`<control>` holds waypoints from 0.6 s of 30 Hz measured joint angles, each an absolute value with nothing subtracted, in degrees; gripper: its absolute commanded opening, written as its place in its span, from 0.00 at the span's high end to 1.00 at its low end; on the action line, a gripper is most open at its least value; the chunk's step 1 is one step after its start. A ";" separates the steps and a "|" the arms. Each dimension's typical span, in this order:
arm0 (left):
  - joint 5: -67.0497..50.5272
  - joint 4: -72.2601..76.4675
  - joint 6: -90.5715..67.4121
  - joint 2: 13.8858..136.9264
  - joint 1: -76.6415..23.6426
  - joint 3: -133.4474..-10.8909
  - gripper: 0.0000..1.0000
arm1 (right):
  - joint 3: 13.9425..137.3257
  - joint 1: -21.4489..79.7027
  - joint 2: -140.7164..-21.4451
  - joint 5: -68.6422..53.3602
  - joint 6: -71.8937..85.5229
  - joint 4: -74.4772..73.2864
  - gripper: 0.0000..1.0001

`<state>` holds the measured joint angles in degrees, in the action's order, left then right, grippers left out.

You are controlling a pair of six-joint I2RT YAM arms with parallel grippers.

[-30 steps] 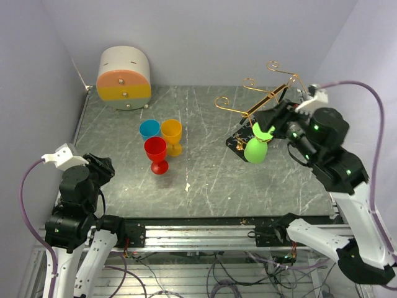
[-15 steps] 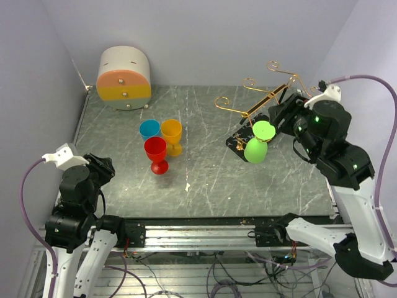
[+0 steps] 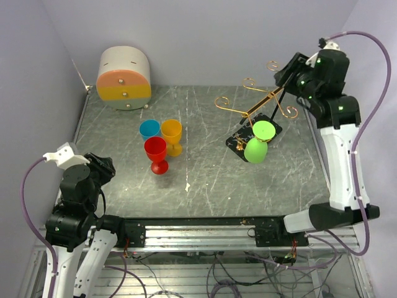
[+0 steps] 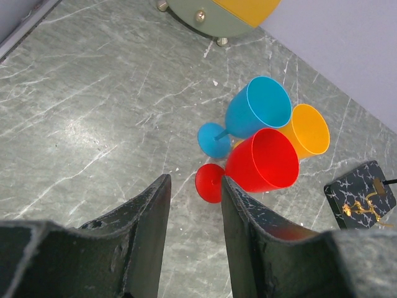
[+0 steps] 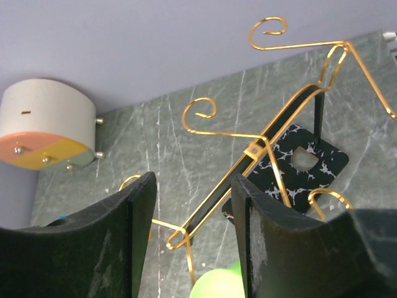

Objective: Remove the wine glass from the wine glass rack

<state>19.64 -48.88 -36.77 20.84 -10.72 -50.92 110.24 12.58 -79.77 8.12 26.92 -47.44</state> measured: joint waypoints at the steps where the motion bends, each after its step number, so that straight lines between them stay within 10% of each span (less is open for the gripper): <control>1: 19.64 -48.86 -36.77 20.88 -10.72 -50.92 0.51 | 110.41 10.44 -80.44 5.91 26.87 -47.11 0.54; 10: 19.66 -48.77 -36.77 21.06 -10.72 -50.92 0.52 | 91.07 -15.03 -73.30 -20.21 29.04 -42.30 0.77; 18: 19.64 -48.66 -36.75 21.45 -10.72 -50.92 0.52 | 74.13 -16.43 -59.29 -35.14 30.55 -39.99 0.67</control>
<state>19.64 -48.66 -36.75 21.45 -10.72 -50.92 74.13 -16.43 -59.29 -35.14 30.55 -39.99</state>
